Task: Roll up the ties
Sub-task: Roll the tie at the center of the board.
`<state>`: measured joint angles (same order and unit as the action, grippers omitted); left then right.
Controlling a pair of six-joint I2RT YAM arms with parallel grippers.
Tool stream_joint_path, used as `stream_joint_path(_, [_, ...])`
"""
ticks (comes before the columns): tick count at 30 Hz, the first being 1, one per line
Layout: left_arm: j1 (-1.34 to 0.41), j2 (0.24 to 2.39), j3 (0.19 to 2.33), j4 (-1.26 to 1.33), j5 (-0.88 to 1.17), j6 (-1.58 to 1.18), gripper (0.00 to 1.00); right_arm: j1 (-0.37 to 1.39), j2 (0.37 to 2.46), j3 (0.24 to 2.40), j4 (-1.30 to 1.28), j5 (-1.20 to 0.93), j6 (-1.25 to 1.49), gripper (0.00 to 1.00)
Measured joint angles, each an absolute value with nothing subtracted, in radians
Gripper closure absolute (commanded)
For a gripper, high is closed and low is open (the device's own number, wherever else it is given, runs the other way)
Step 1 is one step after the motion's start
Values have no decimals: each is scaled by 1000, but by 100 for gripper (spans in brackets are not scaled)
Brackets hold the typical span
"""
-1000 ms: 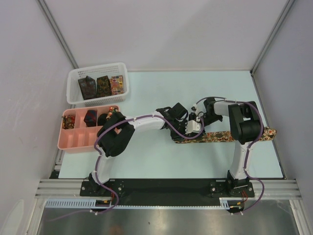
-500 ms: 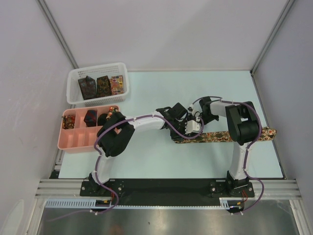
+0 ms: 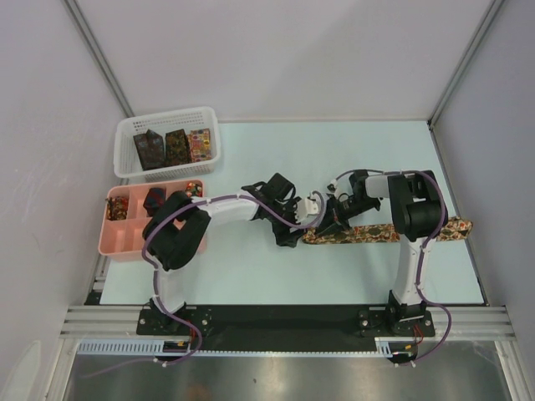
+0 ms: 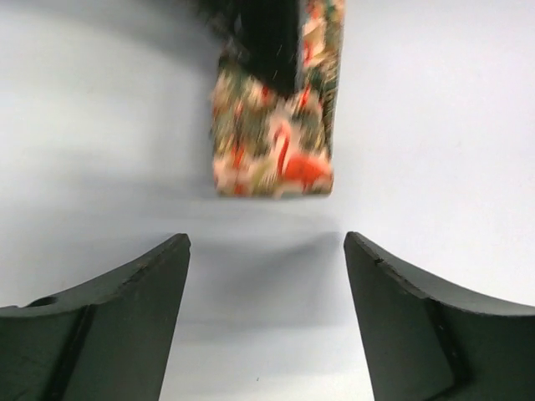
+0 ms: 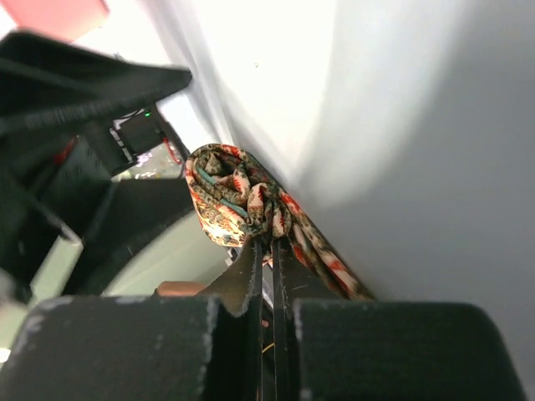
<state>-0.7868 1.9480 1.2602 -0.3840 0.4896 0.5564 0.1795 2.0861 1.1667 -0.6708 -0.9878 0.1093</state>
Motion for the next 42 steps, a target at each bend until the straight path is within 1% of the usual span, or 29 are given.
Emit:
stream_joint_path(4, [-761, 1909, 1199, -321, 513, 525, 20, 140, 2102, 1155, -652, -1036, 62, 100])
stream_joint_path(11, [-774, 1914, 1198, -220, 541, 467, 20, 120, 2128, 1152, -642, -1090, -4, 100])
stream_joint_path(18, [-788, 1967, 1218, -166, 554, 434, 21, 116, 2136, 1143, -634, -1126, -36, 100])
stream_joint_path(21, [-801, 1978, 1218, -148, 554, 426, 26, 118, 2138, 1139, -626, -1142, -39, 100])
stream_joint_path(22, [-804, 1978, 1218, -146, 554, 426, 32, 120, 2140, 1139, -624, -1147, -40, 100])
stream_joint_path(24, [-811, 1979, 1219, -146, 553, 427, 38, 127, 2146, 1139, -617, -1161, -44, 100])
stream_joint_path(25, [-814, 1979, 1219, -147, 553, 430, 47, 135, 2149, 1139, -611, -1171, -47, 100])
stream_joint_path(28, [-818, 1979, 1219, -161, 540, 449, 56, 160, 2152, 1132, -595, -1193, -45, 100])
stream_joint_path(32, [-818, 1975, 1224, -194, 526, 482, 59, 189, 2154, 1127, -565, -1213, -25, 100])
stream_joint_path(35, [-819, 1967, 1226, -228, 508, 509, 63, 204, 2156, 1127, -540, -1220, -5, 100])
stream_joint_path(36, [-820, 1965, 1229, -241, 500, 517, 69, 210, 2157, 1127, -533, -1221, 1, 100])
stream_joint_path(38, [-824, 1964, 1235, -262, 487, 530, 76, 217, 2157, 1129, -527, -1217, 11, 94])
stream_joint_path(39, [-826, 1964, 1238, -270, 480, 533, 82, 218, 2157, 1131, -529, -1215, 11, 92])
stream_joint_path(40, [-830, 1964, 1243, -279, 471, 537, 83, 220, 2157, 1136, -539, -1209, 10, 82])
stream_joint_path(42, [-840, 1964, 1254, -300, 449, 546, 86, 220, 2157, 1150, -571, -1193, 3, 73])
